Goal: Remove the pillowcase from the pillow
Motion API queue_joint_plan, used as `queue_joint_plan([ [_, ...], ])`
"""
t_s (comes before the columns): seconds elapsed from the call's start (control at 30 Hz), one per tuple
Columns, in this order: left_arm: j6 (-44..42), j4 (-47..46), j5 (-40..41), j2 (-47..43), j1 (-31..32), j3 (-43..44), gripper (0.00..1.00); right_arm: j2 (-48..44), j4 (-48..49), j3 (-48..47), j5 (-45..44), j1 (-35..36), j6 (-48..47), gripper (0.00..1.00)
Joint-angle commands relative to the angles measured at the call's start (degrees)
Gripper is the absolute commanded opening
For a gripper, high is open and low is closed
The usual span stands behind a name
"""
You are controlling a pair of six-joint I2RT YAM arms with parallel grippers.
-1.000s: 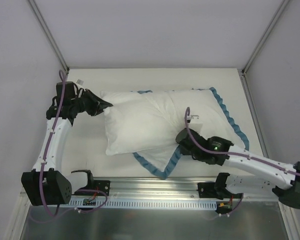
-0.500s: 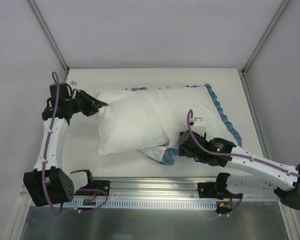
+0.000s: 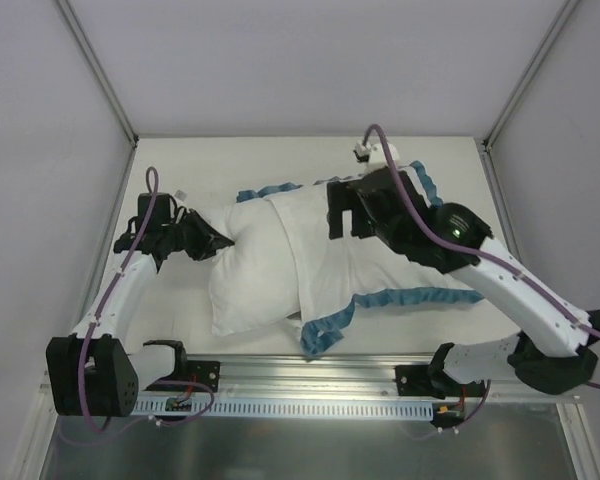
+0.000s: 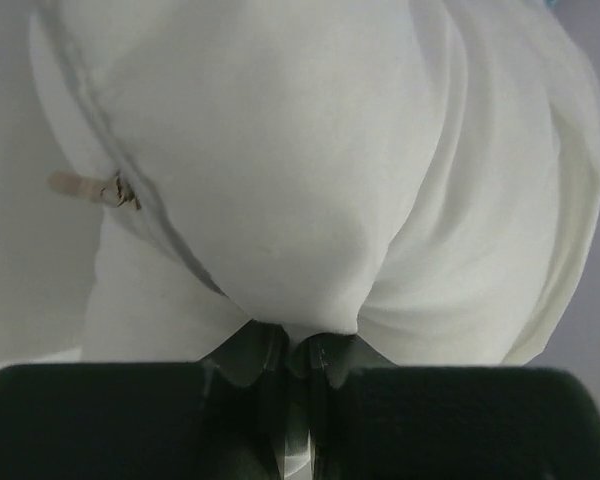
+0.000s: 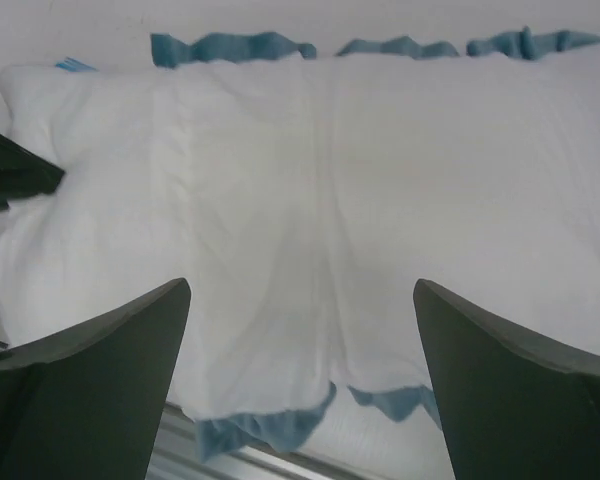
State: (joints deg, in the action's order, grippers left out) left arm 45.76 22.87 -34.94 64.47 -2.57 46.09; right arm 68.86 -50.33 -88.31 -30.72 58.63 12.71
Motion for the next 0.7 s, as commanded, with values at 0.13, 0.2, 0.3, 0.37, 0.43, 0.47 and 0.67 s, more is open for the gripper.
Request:
queue_joint_plan([
  [0.13, 0.2, -0.5, 3.6, -0.3, 14.8, -2.6, 0.0, 27.3, -5.1, -31.2, 8.6, -2.3, -12.3, 0.96],
  [0.2, -0.1, -0.5, 3.6, -2.3, 15.1, -3.1, 0.0, 35.1, -7.1, -36.8, 9.9, -2.4, -14.5, 0.96],
  [0.3, -1.1, -0.5, 3.1, -5.0, 15.0, -3.3, 0.0, 42.0, -7.5, -42.7, 10.8, -2.9, -14.8, 0.96],
  [0.37, -1.3, -0.5, 2.4, -6.0, 15.0, -3.2, 0.0, 45.5, -7.4, -43.1, 11.6, -4.6, -13.7, 0.96],
  [0.43, -1.3, -0.4, 2.0, -6.9, 15.1, -3.2, 0.0, 47.9, -7.3, -41.2, 11.5, -6.4, -12.9, 0.97],
  [0.47, -1.3, -0.5, 1.5, -7.4, 15.1, -3.3, 0.0, 48.5, -7.3, -40.4, 11.4, -7.0, -12.9, 0.99],
  [0.67, -1.3, -0.5, 2.0, -7.9, 15.1, -3.5, 0.0, 47.1, -7.1, -31.6, 12.7, -9.3, -12.9, 0.67],
])
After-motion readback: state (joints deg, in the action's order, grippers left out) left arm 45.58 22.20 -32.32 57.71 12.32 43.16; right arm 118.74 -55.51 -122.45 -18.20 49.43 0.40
